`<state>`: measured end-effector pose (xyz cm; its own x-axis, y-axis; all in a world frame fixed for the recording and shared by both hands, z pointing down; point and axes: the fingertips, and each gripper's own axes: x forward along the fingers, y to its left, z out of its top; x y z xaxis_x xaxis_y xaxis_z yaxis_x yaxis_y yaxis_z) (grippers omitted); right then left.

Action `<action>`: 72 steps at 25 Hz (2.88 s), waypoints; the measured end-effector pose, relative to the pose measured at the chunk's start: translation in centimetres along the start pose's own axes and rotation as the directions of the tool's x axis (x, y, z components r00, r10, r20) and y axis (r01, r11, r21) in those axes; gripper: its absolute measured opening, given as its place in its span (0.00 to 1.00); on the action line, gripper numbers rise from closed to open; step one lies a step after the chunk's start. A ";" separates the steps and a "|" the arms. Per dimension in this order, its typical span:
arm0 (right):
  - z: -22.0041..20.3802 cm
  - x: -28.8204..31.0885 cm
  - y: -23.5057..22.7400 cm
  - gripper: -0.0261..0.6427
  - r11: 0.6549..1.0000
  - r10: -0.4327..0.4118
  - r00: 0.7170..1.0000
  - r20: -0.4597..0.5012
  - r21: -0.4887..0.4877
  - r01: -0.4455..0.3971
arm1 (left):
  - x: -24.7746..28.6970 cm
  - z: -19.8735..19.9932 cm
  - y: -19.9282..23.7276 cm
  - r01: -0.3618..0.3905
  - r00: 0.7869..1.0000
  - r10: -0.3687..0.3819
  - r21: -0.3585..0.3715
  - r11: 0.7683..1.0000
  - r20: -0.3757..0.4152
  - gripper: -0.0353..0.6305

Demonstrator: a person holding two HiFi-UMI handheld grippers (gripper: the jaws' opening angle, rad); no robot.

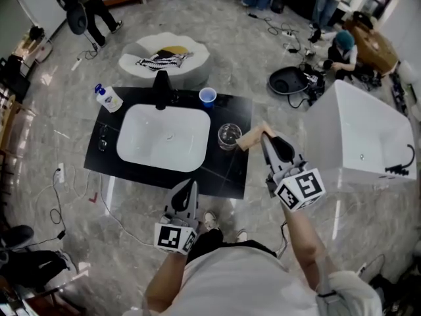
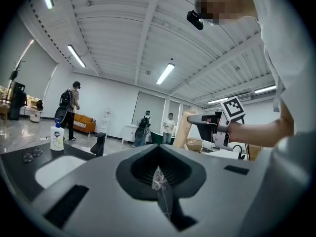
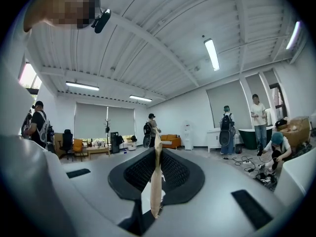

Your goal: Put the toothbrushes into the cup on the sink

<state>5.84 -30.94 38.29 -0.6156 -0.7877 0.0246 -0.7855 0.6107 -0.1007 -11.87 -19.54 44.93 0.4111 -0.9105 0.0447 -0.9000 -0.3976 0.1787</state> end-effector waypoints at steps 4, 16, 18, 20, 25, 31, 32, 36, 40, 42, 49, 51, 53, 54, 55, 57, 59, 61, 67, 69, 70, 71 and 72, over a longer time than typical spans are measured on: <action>-0.4 0.7 -0.7 0.13 1.000 -0.005 1.000 -0.010 0.011 0.005 | 0.4 -0.1 -0.1 0.005 1.000 -0.005 -0.009 1.000 -0.001 0.06; -2.0 3.3 -1.8 0.13 0.998 -0.002 0.999 -0.046 0.067 0.005 | 1.2 -0.9 1.0 0.013 1.000 -0.014 -0.036 0.999 -0.023 0.06; -2.4 3.8 -1.9 0.13 0.997 -0.002 0.998 -0.057 0.075 0.006 | 1.3 -1.0 1.3 0.008 1.000 -0.009 -0.043 0.999 -0.022 0.06; -2.8 4.2 -2.1 0.13 0.997 -0.004 0.998 -0.070 0.078 0.009 | 1.6 -1.3 1.6 0.007 1.000 -0.008 -0.053 0.999 -0.020 0.06; -4.3 5.3 -2.9 0.13 0.995 -0.029 0.994 -0.108 0.088 0.039 | 2.2 -2.5 1.9 0.015 0.999 -0.017 -0.085 0.996 -0.027 0.06; -5.0 6.3 -3.5 0.13 0.994 -0.035 0.992 -0.122 0.099 0.048 | 3.1 -3.0 2.0 0.025 0.999 -0.027 -0.102 0.994 -0.019 0.06; -5.1 6.5 -3.6 0.13 0.994 -0.035 0.992 -0.122 0.101 0.048 | 3.2 -3.2 2.0 0.024 0.999 -0.027 -0.105 0.994 -0.023 0.06; -5.9 7.4 -3.8 0.13 0.993 -0.029 0.991 -0.127 0.110 0.044 | 3.0 -3.9 2.3 0.013 0.999 -0.018 -0.114 0.993 -0.044 0.06; -7.0 8.4 -4.2 0.13 0.988 -0.029 0.991 -0.130 0.146 0.048 | 3.0 -4.2 3.1 -0.002 0.999 -0.004 -0.114 0.993 -0.049 0.06; -7.5 8.8 -4.2 0.13 0.985 -0.027 0.991 -0.130 0.165 0.049 | 3.0 -4.3 3.5 -0.012 0.999 0.006 -0.114 0.993 -0.052 0.06; -9.5 9.3 -4.6 0.13 0.984 -0.038 0.988 -0.150 0.169 0.063 | 2.6 -5.2 4.0 -0.026 0.997 0.018 -0.118 0.993 -0.073 0.06; -9.9 9.5 -4.9 0.13 0.981 -0.046 0.988 -0.150 0.179 0.073 | 2.5 -5.6 4.0 -0.028 0.997 0.018 -0.124 0.992 -0.081 0.06; -10.1 9.6 -5.2 0.13 0.980 -0.052 0.987 -0.149 0.183 0.080 | 2.5 -5.9 4.0 -0.028 0.996 0.017 -0.126 0.992 -0.085 0.06; -10.3 9.7 -5.3 0.13 0.980 -0.055 0.987 -0.149 0.183 0.082 | 2.5 -6.1 4.1 -0.027 0.996 0.016 -0.126 0.992 -0.087 0.06; -10.4 9.8 -5.4 0.13 0.979 -0.057 0.987 -0.149 0.184 0.084 | 2.5 -6.3 4.1 -0.028 0.996 0.016 -0.127 0.992 -0.088 0.06; -10.6 10.0 -5.5 0.13 0.977 -0.062 0.987 -0.146 0.193 0.090 | 2.6 -6.5 4.4 -0.029 0.996 0.018 -0.129 0.991 -0.091 0.06; -10.9 10.0 -5.6 0.13 0.973 -0.069 0.987 -0.145 0.207 0.098 | 2.6 -6.7 4.4 -0.029 0.996 0.018 -0.131 0.991 -0.090 0.06; -11.4 9.9 -5.7 0.13 0.970 -0.078 0.986 -0.148 0.218 0.109 | 2.6 -7.0 4.5 -0.028 0.996 0.016 -0.131 0.991 -0.091 0.06; -12.9 9.8 -6.2 0.13 0.962 -0.090 0.983 -0.161 0.240 0.128 | 3.1 -7.3 4.7 -0.023 0.996 0.012 -0.123 0.992 -0.094 0.06; -13.5 9.8 -6.2 0.12 0.961 -0.090 0.982 -0.168 0.245 0.130 | 3.1 -7.3 4.7 -0.018 0.995 0.007 -0.119 0.993 -0.098 0.06; -13.8 9.7 -6.2 0.13 0.959 -0.092 0.981 -0.170 0.249 0.133 | 3.1 -7.4 4.6 -0.016 0.995 0.004 -0.118 0.993 -0.100 0.06; -14.0 9.7 -6.3 0.13 0.957 -0.094 0.981 -0.171 0.255 0.136 | 3.1 -7.4 4.6 -0.013 0.995 0.001 -0.117 0.993 -0.102 0.06; -14.2 9.6 -6.3 0.13 0.955 -0.096 0.980 -0.172 0.262 0.140 | 3.2 -7.5 4.6 -0.011 0.995 -0.001 -0.117 0.993 -0.104 0.06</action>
<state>3.98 -41.23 53.31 -0.5391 -0.8170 0.2047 -0.8190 0.4518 -0.3536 -13.60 -23.38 53.23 0.4247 -0.8934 0.1466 -0.8814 -0.3711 0.2923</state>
